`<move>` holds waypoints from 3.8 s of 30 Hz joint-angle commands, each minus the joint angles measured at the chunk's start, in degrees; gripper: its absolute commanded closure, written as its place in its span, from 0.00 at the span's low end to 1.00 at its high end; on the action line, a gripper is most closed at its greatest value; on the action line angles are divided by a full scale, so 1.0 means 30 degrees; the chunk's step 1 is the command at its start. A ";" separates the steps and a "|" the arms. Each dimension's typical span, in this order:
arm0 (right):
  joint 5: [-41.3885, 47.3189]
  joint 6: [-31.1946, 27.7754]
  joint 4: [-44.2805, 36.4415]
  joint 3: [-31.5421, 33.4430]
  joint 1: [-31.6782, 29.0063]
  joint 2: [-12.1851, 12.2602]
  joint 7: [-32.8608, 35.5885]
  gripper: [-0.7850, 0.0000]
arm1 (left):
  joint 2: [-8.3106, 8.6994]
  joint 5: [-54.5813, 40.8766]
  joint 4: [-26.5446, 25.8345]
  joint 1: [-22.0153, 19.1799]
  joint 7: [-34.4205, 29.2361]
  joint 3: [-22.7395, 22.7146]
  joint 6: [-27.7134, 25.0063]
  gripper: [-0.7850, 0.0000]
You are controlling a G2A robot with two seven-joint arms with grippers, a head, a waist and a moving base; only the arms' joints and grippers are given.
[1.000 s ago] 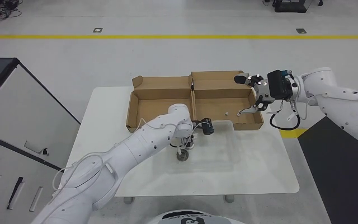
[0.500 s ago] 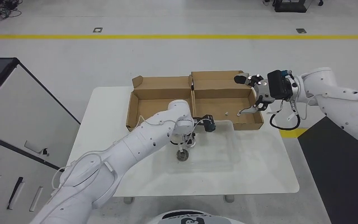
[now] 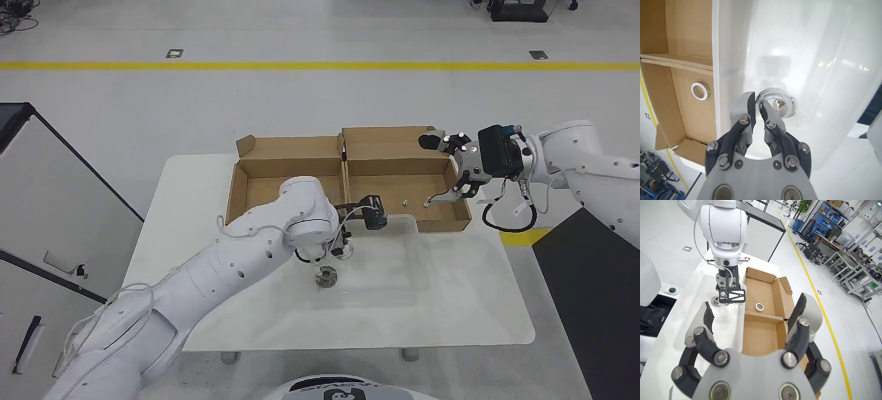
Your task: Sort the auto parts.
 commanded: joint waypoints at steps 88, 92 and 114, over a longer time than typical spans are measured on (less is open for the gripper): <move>0.0000 0.0000 0.0000 0.0000 0.0000 0.0000 0.0000 0.00 | 0.3674 -2.2518 -1.1613 1.1663 2.0343 -1.5699 -1.1097 1.00; 0.0000 0.0000 0.0000 0.0000 0.0000 0.0000 0.0000 0.00 | 0.3647 -2.1987 -1.1455 1.1681 1.9815 -1.6050 -1.1097 1.00; 0.0000 0.0000 0.0000 0.0000 0.0000 0.0000 0.0000 0.00 | 0.3782 -2.2933 -1.0499 1.1470 1.8938 -1.6456 -1.1097 1.00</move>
